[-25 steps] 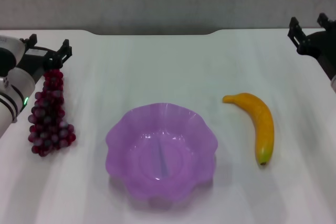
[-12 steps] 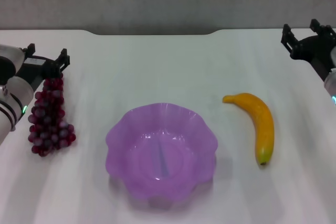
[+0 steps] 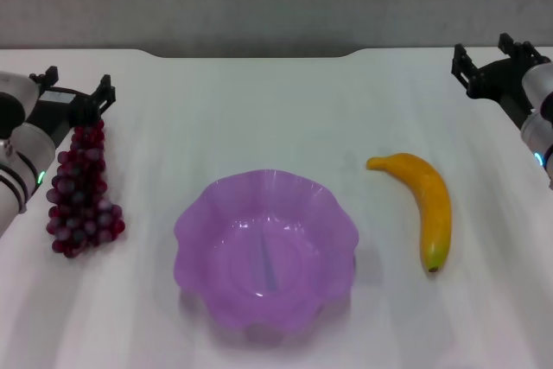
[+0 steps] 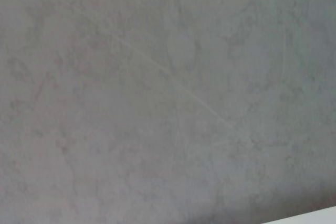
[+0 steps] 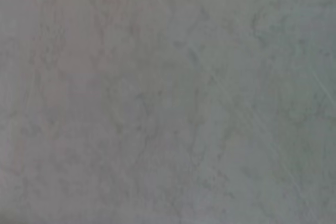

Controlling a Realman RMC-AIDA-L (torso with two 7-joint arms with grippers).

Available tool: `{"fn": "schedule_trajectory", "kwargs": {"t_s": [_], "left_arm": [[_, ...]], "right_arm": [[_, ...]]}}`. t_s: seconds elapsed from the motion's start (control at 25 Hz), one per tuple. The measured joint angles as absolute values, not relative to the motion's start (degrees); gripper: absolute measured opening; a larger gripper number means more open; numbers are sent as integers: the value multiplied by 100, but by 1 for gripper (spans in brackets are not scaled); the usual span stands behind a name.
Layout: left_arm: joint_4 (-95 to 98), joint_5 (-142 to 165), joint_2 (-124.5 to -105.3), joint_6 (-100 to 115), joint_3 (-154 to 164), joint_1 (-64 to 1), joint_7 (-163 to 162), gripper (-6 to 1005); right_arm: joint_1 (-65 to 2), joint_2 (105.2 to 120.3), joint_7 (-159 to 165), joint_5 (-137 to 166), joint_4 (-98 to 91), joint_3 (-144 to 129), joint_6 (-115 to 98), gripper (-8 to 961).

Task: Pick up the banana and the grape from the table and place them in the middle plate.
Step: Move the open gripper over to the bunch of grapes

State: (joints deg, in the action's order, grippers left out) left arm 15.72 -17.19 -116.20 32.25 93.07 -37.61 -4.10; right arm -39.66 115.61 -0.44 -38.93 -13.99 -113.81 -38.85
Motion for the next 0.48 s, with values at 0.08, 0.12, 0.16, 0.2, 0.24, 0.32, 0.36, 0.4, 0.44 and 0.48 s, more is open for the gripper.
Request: {"fn": "schedule_trajectory", "kwargs": {"t_s": [0.08,0.12,0.16,0.2,0.24,0.32,0.36,0.4,0.44,0.48], "left_arm": [[1549,-1721,-11621,3219,9308,-3790,-415,829],[1548,-1727,-11621,3219,9308,-3792,-424,829],[1547,-1736,-11620,3221,9307,-3793,-437,829],[1547,-1736,-11620,3221,9307,-3793,-437,829],[1547,-1739,-11621,3226,9308,-3794,-443,829],[1546,-1739,-11625,3214,9308,-3795,-446,829],[1546,-1739,-11625,3206,9308,-3796,-446,829],[1546,-1737,-11625,3188,9308,-3796,-447,829],[1544,-1737,-11625,3179,9307,-3797,-449,828],[1539,-1738,-11625,3170,9308,-3797,-460,828]], "right_arm": [[-3969,11563,-38,-3946,-1414,-11376,-3853,695],[-3982,11564,-38,-3956,-1414,-11384,-3819,695],[-3994,11564,-37,-3958,-1414,-11389,-3779,695],[-4006,11565,-37,-3958,-1416,-11396,-3734,695],[-4012,11567,-37,-3958,-1420,-11399,-3699,695],[-4021,11571,-36,-3958,-1423,-11400,-3668,695],[-4023,11574,-35,-3958,-1426,-11401,-3667,696],[-4025,11579,-33,-3960,-1432,-11405,-3667,696],[-4026,11581,-23,-3972,-1436,-11406,-3666,696],[-4029,11584,5,-3988,-1442,-11408,-3658,696]]}}
